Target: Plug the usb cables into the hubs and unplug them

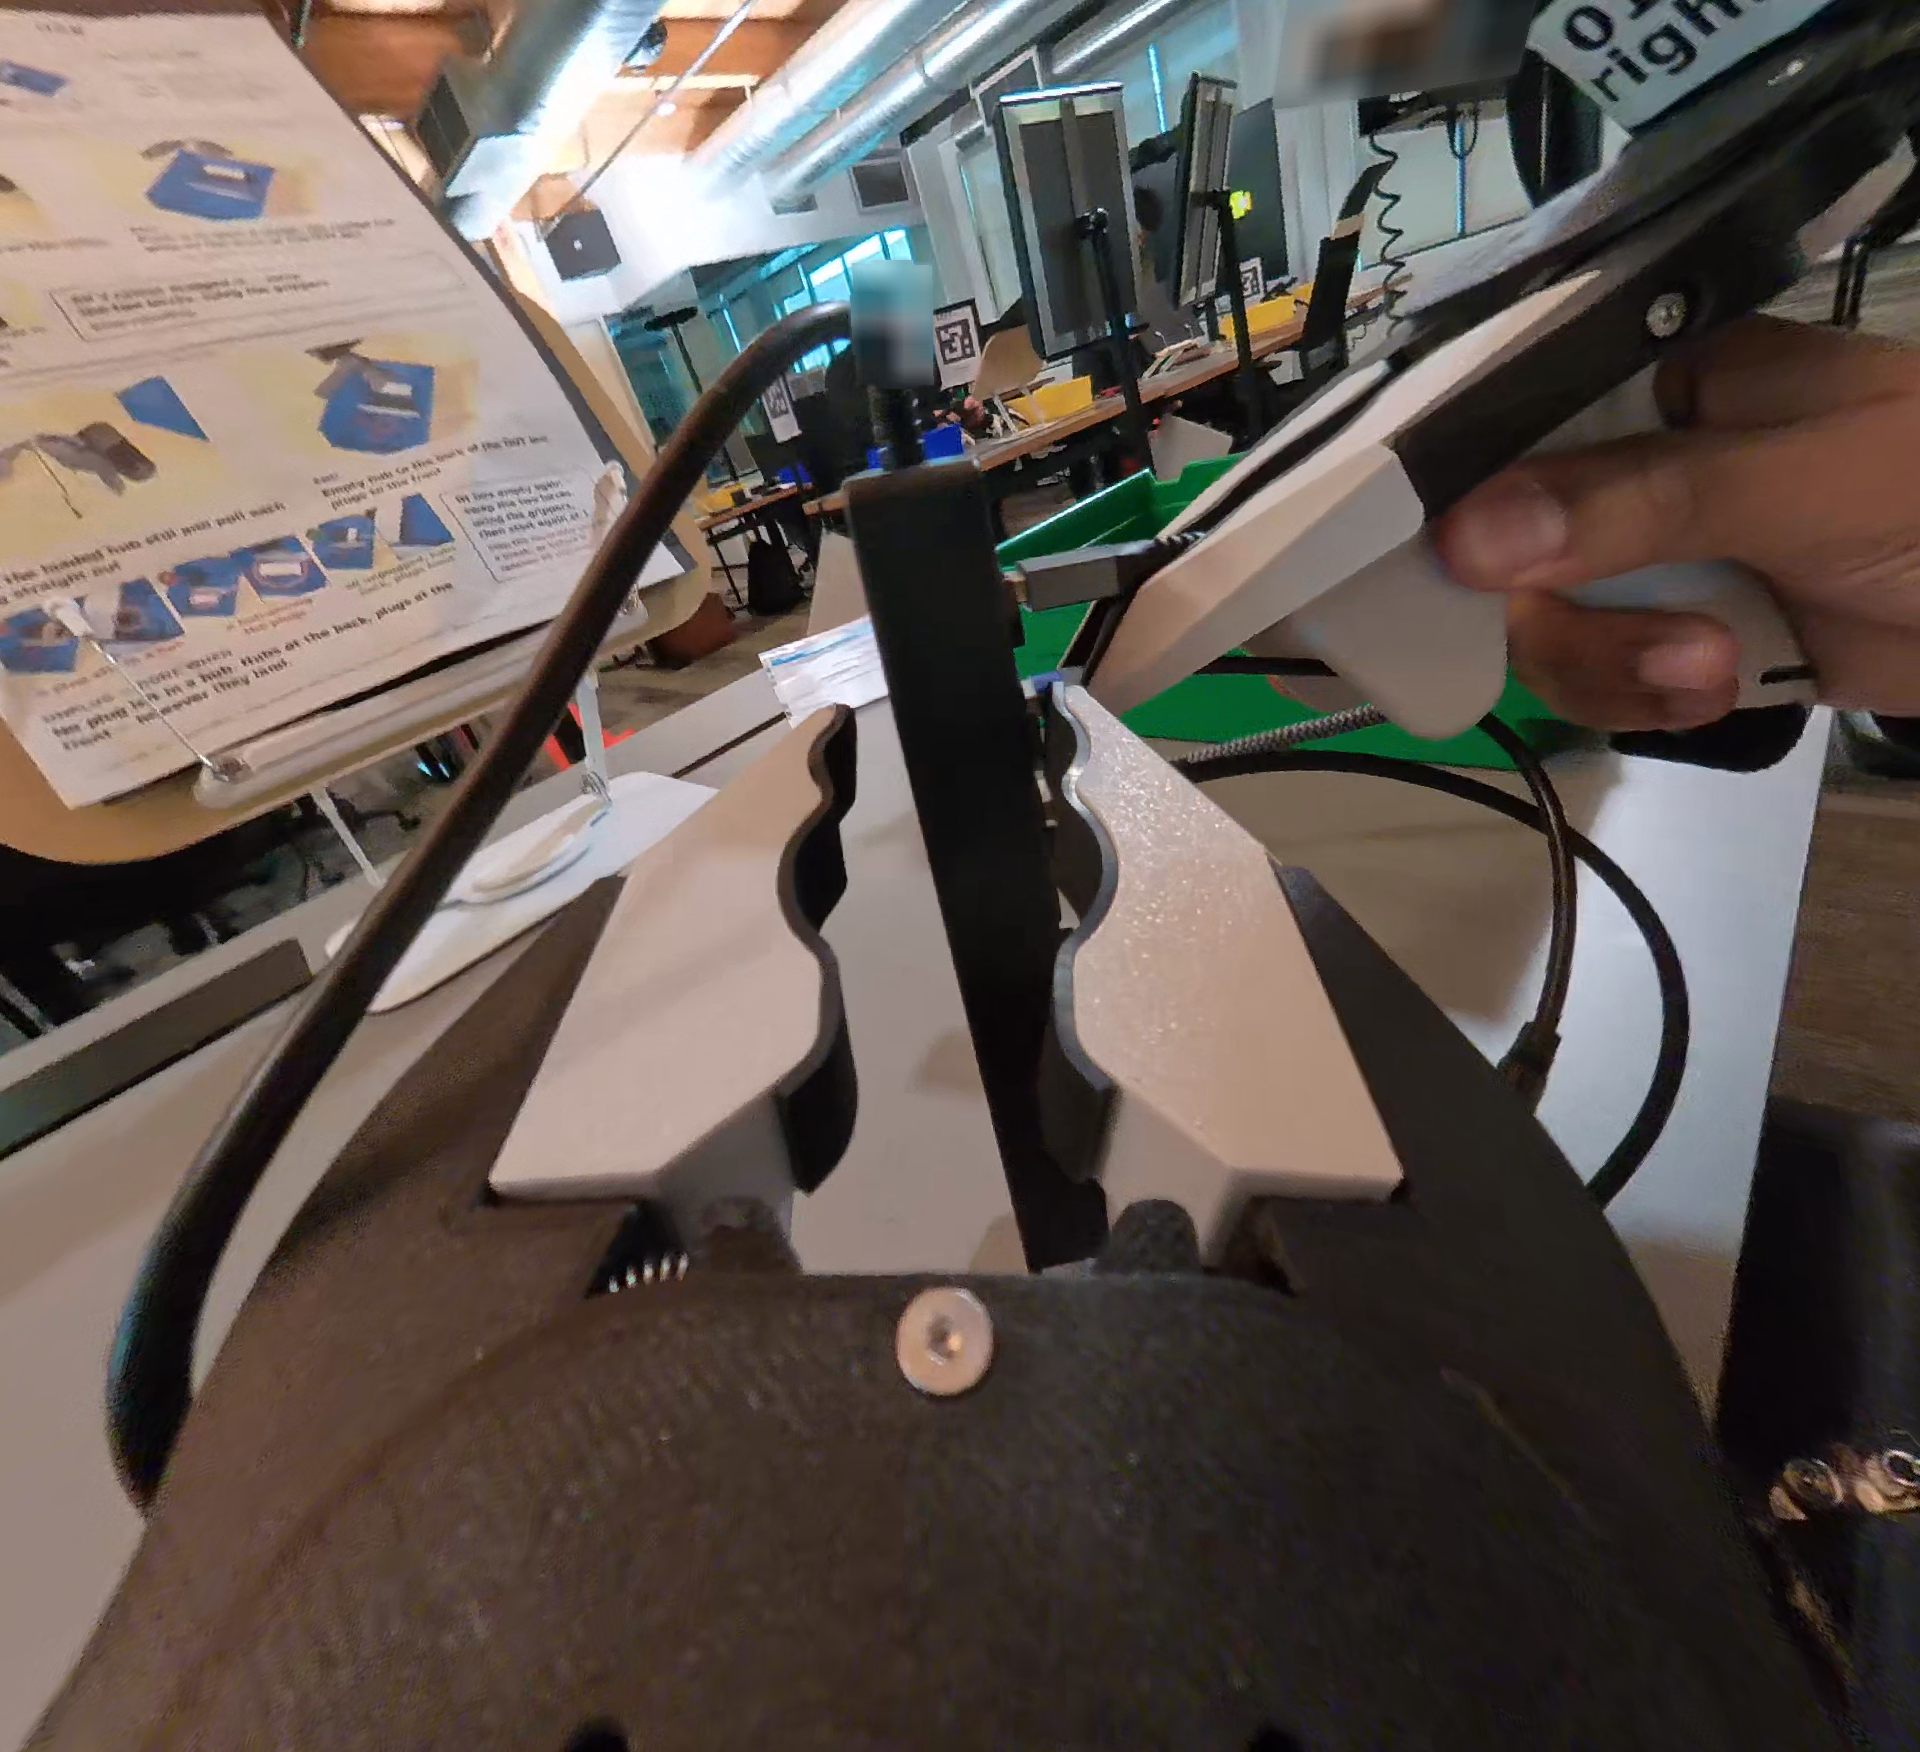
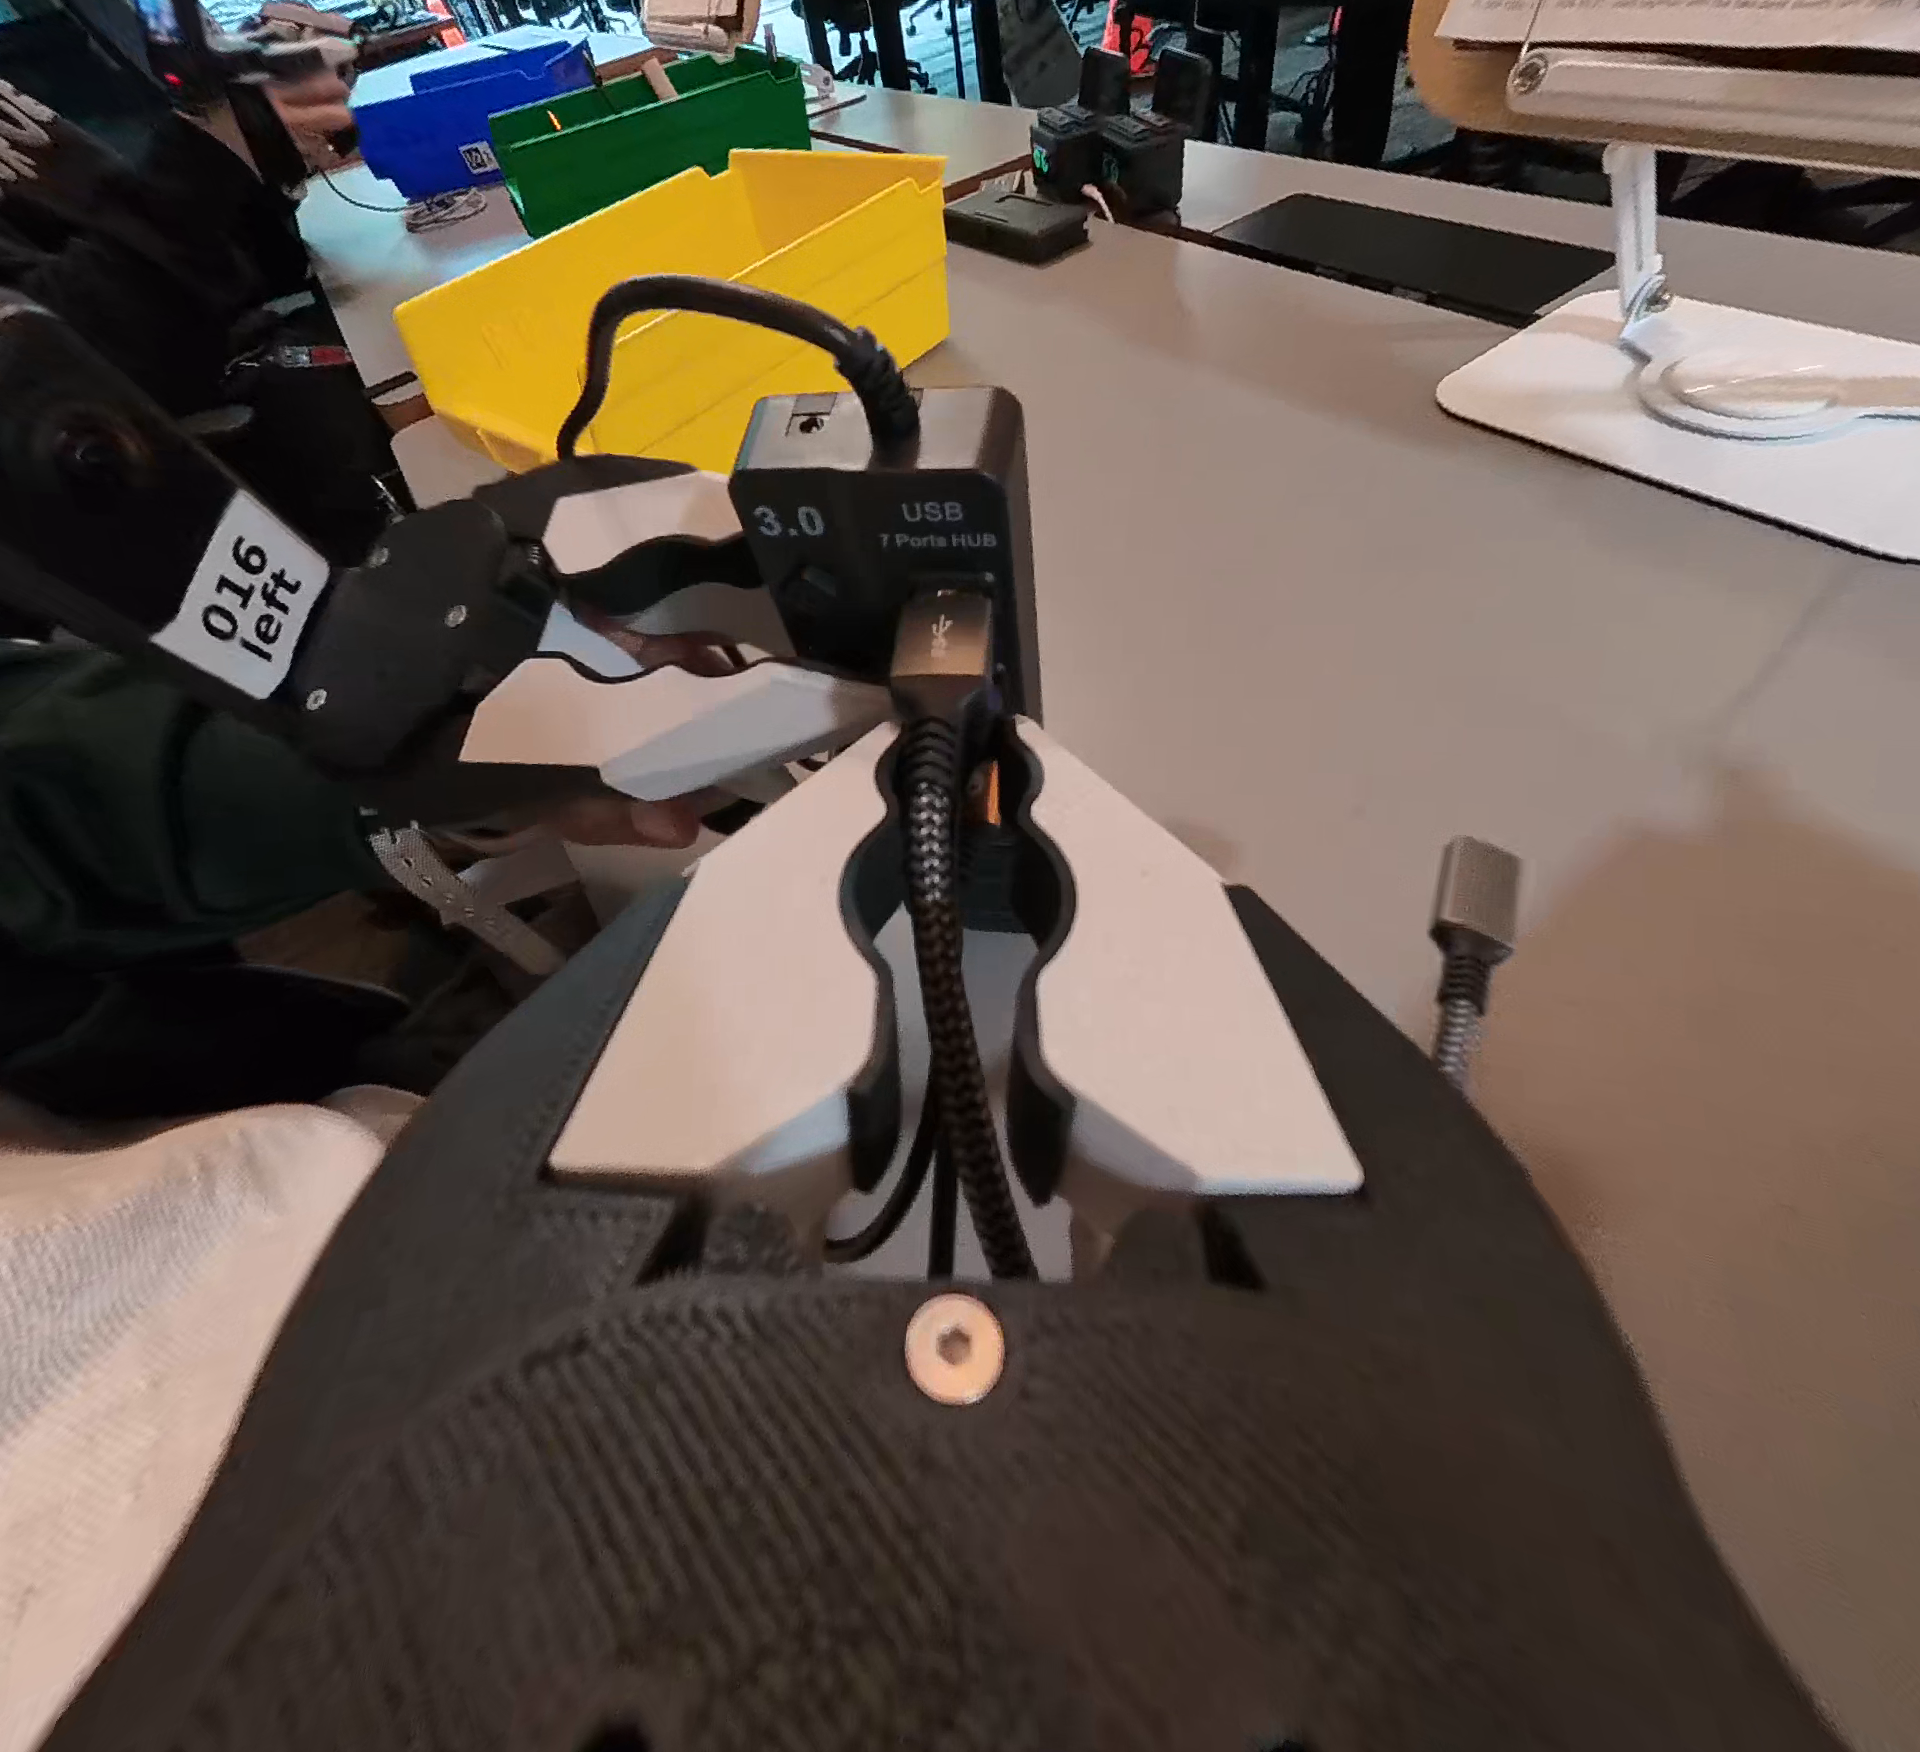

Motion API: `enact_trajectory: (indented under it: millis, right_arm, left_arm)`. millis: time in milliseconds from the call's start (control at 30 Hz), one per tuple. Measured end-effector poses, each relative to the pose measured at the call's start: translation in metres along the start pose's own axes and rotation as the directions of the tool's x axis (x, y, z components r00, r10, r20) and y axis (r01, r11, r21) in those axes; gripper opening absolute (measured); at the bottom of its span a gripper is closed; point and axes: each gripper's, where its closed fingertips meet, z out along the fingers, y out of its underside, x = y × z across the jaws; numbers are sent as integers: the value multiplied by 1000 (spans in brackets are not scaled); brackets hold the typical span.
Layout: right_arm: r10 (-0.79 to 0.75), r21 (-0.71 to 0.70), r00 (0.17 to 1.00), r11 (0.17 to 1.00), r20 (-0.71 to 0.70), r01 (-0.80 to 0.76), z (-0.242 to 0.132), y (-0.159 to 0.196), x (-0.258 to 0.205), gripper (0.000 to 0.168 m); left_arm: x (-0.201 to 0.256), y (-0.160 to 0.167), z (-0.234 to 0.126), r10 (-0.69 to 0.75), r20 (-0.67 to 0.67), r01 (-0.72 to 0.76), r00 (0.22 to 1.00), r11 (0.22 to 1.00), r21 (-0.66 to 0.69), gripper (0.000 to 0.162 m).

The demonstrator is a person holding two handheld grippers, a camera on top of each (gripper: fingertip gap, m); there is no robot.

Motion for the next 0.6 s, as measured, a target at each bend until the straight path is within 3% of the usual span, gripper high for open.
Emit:
enact_trajectory:
  millis: [200, 333, 400, 500, 600]
  right_arm:
    - [57, 49, 998, 997, -19, -56, -5, -5, 10, 13]
    - [95, 79, 995, 992, 23, -96, -6, -9, 7, 13]
    - [103, 72, 993, 992, 63, -108, -3, -9, -2, 13]
    - [119, 68, 983, 989, 137, -129, 1, -7, -19, 13]
    - [88, 81, 982, 991, 167, -102, 2, -8, -28, 14]
  left_arm:
    - [8, -1, -5, -149, -142, 151, 979, 988, 7, 46]
    - [16, 28, 3, -104, -145, 83, 984, 986, -142, 56]
    - [18, 31, 5, -76, -129, 57, 989, 987, -149, 59]
    - [13, 29, 6, -75, -94, 62, 993, 989, -133, 52]
    - [9, 37, 6, -70, -83, 54, 994, 982, -180, 33]
